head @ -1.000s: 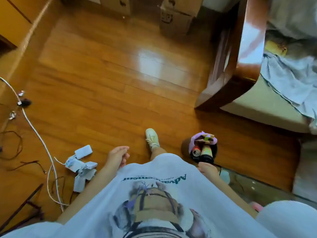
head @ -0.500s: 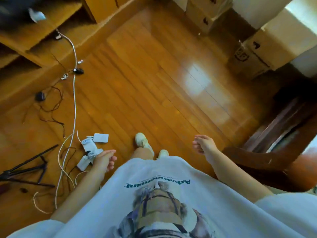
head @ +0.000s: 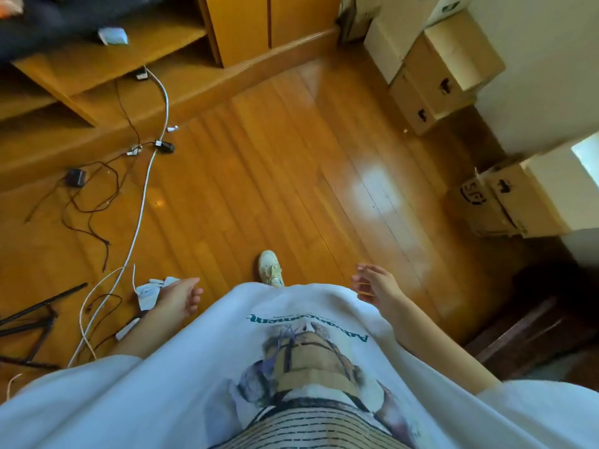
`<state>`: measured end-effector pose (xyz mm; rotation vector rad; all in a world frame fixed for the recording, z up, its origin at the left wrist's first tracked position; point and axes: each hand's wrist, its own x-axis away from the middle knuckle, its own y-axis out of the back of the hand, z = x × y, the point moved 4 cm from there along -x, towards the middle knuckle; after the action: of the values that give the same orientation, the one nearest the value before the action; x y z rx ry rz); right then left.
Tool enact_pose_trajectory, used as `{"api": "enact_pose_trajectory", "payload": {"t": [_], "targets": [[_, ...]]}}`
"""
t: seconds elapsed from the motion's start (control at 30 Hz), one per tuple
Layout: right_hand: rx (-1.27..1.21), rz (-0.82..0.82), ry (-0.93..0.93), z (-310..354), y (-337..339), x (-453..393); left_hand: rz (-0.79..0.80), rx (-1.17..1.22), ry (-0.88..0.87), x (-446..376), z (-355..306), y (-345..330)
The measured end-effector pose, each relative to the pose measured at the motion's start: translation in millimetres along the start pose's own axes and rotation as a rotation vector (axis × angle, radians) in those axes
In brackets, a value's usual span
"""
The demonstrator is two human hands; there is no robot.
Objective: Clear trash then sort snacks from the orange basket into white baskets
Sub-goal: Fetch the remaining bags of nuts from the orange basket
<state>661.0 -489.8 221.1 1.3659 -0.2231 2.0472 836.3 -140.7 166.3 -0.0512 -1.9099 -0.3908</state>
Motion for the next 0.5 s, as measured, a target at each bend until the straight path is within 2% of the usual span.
{"api": "enact_pose_trajectory", "payload": {"t": [0.17, 0.27, 0.5], "targets": [[-0.139, -0.111, -0.104, 20.8, 0.7, -14.8, 0.058, -0.141, -0.141, 6.1, -100.0, -54.2], [-0.159, -0.18, -0.158, 35.1, 9.4, -29.1, 0.158, -0.276, -0.2, 7.4, -145.8, -90.0], [-0.133, -0.262, -0.24, 91.9, 19.5, -91.1, 0.239, -0.4, -0.278, -14.0, -229.9, -148.2]]}}
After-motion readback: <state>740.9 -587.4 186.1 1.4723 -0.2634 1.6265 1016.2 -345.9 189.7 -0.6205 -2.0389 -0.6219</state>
